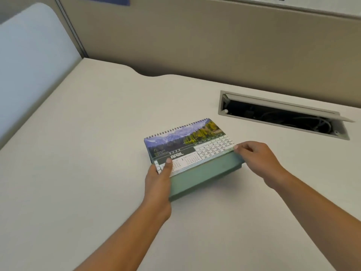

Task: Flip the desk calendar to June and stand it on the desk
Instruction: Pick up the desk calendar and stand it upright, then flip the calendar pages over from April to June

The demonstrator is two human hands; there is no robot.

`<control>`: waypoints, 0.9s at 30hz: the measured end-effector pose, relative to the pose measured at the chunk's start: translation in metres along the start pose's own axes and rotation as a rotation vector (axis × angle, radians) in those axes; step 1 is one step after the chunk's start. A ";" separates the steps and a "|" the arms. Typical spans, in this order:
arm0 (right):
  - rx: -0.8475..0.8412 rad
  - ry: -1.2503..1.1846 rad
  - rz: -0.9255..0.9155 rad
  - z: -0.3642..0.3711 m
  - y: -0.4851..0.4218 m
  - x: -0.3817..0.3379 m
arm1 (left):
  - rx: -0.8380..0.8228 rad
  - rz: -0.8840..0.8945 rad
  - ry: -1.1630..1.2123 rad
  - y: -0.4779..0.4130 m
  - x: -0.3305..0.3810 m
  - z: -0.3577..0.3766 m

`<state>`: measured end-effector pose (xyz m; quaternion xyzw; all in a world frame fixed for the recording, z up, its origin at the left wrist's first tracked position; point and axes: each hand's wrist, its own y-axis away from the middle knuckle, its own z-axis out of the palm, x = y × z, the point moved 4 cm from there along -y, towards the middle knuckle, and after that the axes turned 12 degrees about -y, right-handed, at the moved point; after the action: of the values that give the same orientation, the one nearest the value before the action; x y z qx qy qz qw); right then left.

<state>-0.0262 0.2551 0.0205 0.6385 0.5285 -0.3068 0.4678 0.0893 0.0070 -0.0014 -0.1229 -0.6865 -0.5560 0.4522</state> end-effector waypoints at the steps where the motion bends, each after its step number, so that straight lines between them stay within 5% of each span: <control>1: 0.019 -0.068 0.017 -0.005 0.010 0.000 | -0.038 0.054 -0.001 0.004 0.004 -0.001; 7: 0.076 -0.221 -0.032 -0.025 0.056 -0.015 | -0.245 0.271 -0.010 0.029 0.021 -0.011; 19: 0.041 -0.129 -0.078 -0.016 0.107 -0.006 | -0.436 0.075 0.100 0.047 0.018 -0.027; 27: 0.009 -0.172 -0.043 -0.002 0.119 -0.004 | -0.322 0.031 0.173 0.034 -0.012 -0.036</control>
<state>0.0870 0.2553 0.0577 0.6004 0.4987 -0.3729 0.5018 0.1366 -0.0086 0.0108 -0.1559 -0.5452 -0.6602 0.4926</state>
